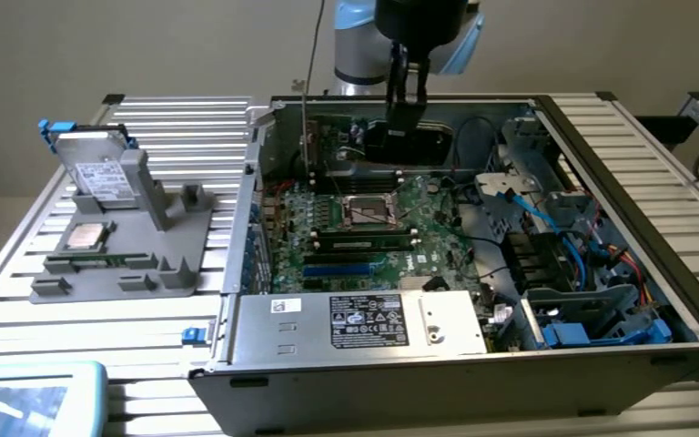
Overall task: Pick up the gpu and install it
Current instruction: 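Insert the gpu into the slot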
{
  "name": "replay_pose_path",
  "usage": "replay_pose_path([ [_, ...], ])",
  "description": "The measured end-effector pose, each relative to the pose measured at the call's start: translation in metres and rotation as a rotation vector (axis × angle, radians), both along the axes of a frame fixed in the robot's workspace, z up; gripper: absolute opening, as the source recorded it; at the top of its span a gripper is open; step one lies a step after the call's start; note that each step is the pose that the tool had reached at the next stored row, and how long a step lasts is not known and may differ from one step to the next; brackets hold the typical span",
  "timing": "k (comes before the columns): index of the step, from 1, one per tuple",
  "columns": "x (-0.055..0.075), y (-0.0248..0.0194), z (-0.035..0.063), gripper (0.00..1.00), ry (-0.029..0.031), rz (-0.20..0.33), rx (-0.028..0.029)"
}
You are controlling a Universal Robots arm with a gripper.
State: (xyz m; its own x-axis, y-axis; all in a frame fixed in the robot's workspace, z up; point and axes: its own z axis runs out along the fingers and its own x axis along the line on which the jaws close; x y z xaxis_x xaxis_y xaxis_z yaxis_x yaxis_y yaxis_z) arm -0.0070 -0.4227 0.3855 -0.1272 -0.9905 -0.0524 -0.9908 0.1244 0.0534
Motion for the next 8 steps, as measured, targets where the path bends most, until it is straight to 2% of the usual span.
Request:
replay_pose_path([
  [8, 0.0, 0.0, -0.0015, 0.27, -0.0005, 0.146, 0.0],
])
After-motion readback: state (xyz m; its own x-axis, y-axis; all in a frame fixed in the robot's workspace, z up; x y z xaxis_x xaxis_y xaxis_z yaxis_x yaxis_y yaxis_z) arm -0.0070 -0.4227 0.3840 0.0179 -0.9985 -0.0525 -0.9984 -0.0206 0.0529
